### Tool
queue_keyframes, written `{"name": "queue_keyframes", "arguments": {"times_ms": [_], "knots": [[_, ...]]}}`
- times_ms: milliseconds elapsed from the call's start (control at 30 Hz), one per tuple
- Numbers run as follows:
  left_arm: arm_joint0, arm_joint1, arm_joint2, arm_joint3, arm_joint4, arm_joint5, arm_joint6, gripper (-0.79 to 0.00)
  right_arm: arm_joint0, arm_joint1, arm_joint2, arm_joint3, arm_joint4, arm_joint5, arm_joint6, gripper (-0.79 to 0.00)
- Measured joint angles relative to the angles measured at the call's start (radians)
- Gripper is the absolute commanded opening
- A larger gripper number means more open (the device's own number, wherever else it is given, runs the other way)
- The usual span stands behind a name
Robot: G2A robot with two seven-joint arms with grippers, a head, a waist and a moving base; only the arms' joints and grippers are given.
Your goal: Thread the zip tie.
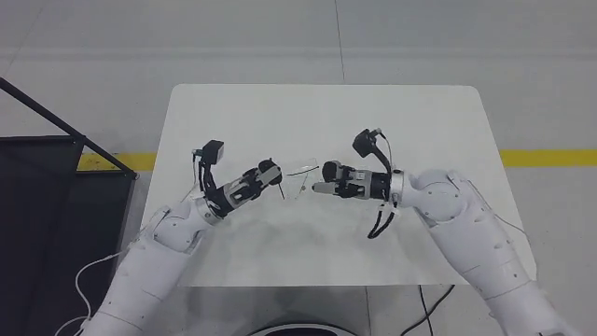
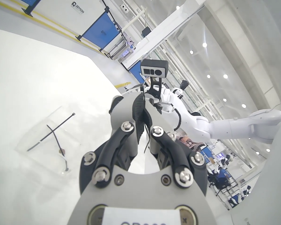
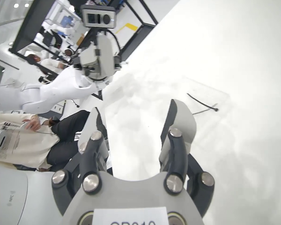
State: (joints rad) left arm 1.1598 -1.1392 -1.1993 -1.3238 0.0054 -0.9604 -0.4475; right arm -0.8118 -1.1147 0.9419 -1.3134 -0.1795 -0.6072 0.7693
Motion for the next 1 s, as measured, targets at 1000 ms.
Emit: {"name": "queue_keyframes", "arguments": {"times_ms": [1000], "knots": [[0.093, 0.005, -0.069, -0.07, 0.185, -0.004, 0.149, -0.785, 0.177, -0.071, -0.155, 0.067, -0.147, 0.398, 0.114, -0.215]]}}
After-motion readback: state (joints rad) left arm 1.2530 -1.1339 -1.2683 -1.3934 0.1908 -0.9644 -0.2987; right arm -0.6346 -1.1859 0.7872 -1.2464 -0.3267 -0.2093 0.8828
